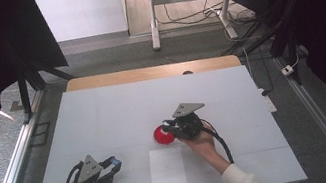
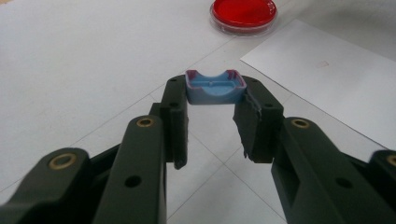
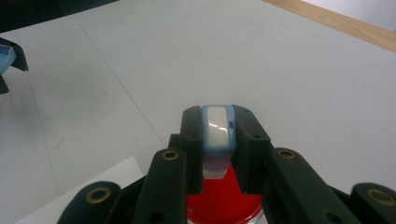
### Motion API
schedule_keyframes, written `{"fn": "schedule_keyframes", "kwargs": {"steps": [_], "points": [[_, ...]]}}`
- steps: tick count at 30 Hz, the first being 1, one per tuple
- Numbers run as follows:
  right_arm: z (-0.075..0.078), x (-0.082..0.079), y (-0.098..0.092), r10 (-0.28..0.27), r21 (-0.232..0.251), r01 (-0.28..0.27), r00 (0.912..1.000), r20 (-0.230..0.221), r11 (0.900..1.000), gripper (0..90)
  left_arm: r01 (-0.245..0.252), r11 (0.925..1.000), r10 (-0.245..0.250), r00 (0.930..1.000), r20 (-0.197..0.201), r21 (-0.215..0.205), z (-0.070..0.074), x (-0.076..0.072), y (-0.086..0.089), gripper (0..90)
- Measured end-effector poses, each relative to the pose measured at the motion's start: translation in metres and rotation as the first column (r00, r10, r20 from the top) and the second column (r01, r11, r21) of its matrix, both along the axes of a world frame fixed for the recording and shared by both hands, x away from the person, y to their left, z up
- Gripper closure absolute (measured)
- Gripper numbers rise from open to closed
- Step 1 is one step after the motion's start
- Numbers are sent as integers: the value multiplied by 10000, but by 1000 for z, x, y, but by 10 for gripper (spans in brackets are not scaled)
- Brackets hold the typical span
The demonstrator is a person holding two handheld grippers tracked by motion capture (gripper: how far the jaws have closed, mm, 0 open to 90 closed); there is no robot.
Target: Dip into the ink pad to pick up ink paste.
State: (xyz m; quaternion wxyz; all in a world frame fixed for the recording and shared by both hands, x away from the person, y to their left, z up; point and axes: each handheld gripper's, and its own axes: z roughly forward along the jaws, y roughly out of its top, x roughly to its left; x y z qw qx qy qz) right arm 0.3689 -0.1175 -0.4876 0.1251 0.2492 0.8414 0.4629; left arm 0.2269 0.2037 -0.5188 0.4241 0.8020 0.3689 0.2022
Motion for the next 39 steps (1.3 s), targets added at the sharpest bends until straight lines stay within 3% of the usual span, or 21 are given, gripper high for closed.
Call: {"fn": "schedule_keyframes", "kwargs": {"steps": [15, 39], "points": [[9, -7, -6, 141, 613, -138, 9999, -47, 9980, 755, 12, 10000, -12, 10000, -6, -9, 0, 0, 0, 653], [21, -26, -15, 495, 978, -495, 9988, 26, 9940, 755, -9, 10000, 9, 10000, 15, 5, 0, 0, 0, 653]]}}
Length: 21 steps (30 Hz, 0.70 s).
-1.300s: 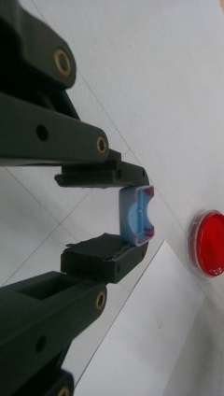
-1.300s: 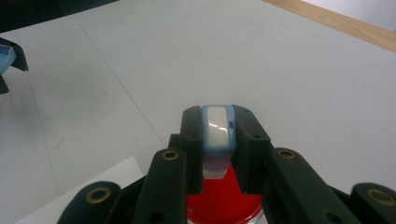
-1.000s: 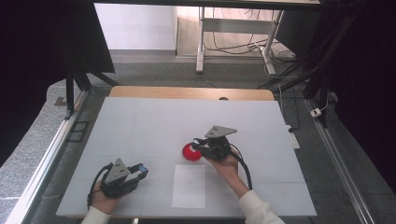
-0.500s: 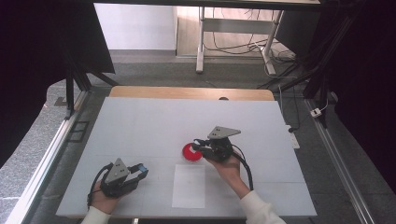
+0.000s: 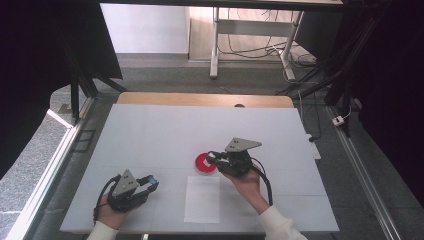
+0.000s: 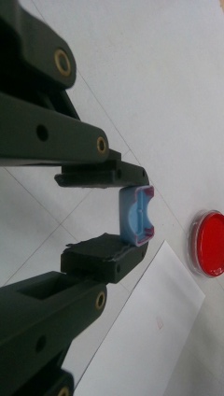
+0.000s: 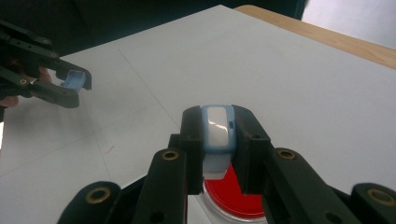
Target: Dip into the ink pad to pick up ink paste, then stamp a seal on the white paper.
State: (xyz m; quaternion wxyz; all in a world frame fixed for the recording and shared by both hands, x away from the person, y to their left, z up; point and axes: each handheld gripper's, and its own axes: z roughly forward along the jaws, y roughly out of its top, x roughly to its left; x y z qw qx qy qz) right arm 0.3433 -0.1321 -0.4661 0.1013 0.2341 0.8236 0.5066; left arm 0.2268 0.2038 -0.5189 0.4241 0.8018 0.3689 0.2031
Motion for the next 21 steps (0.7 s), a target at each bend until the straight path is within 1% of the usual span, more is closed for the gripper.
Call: {"fn": "schedule_keyframes", "kwargs": {"steps": [3, 6, 18, 19, 21], "points": [[1, -3, 0, 74, -73, -74, 10000, -9, 9999, 755, -4, 10000, 4, 10000, -3, -11, 0, 0, 0, 653], [2, -5, -1, 127, -16, -127, 9999, 31, 9999, 755, -5, 10000, 5, 10000, -12, -2, 0, 0, 0, 653], [3, -14, -2, 371, -126, -371, 9993, -10, 9992, 755, -15, 10000, 15, 10000, -16, -2, 0, 1, 0, 653], [2, -15, -2, 375, -32, -375, 9993, -22, 9993, 755, -13, 10000, 13, 10000, -14, 1, 0, 1, 0, 653], [2, -17, -2, 460, -135, -460, 9989, -24, 9989, 755, -8, 10000, 8, 10000, -20, 3, 0, 1, 0, 653]]}}
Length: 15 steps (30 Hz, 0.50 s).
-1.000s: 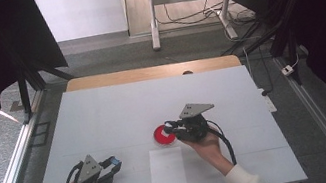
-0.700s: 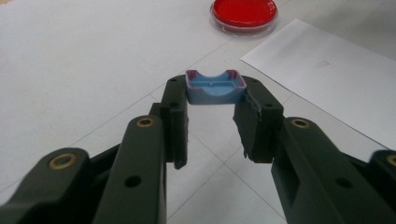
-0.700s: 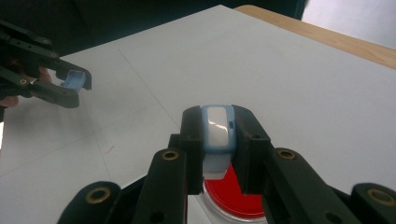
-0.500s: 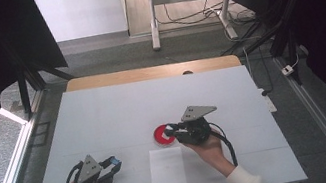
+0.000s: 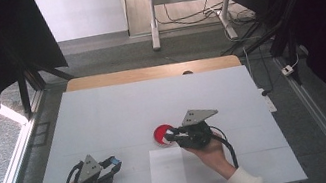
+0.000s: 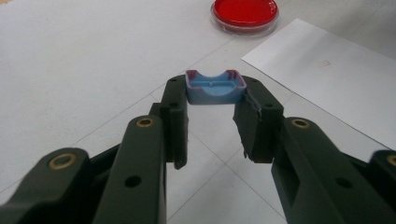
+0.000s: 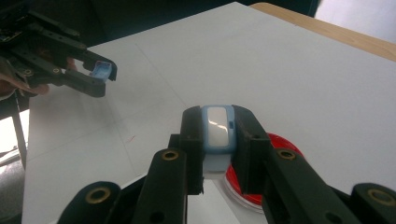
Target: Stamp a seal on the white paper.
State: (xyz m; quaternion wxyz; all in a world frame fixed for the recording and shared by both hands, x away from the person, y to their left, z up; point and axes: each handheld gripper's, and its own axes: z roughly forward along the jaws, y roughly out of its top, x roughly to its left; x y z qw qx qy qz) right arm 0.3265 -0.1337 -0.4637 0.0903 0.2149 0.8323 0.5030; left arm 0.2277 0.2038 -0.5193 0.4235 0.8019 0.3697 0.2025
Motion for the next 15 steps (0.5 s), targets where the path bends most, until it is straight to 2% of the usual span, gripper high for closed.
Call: {"fn": "schedule_keyframes", "kwargs": {"steps": [15], "points": [[1, -13, 3, 400, -101, -400, 9992, -31, 9991, 754, -7, 10000, 7, 10000, 11, -28, 0, 0, 0, 652]]}}
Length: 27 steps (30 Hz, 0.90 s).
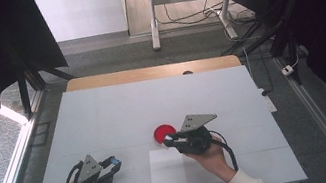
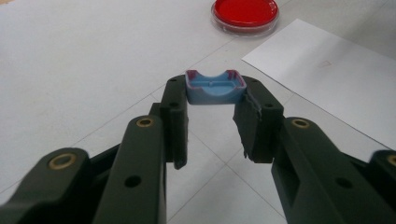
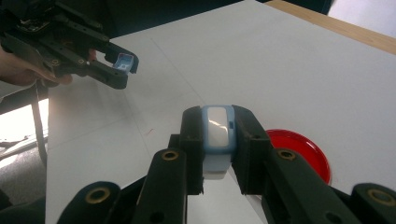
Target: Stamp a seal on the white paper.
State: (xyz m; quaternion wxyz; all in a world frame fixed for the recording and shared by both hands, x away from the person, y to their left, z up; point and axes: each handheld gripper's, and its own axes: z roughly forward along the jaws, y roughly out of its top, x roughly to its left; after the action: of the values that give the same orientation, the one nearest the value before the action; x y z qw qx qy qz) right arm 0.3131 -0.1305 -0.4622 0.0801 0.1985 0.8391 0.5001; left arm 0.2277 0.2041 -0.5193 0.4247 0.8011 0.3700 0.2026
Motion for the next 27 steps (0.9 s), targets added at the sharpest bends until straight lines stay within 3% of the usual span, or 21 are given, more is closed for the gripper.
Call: {"fn": "schedule_keyframes", "kwargs": {"steps": [27], "points": [[2, -20, 6, 650, -240, -650, 9979, 6, 9976, 753, 18, 10000, -18, 10000, 7, 43, 0, 0, 0, 652]]}}
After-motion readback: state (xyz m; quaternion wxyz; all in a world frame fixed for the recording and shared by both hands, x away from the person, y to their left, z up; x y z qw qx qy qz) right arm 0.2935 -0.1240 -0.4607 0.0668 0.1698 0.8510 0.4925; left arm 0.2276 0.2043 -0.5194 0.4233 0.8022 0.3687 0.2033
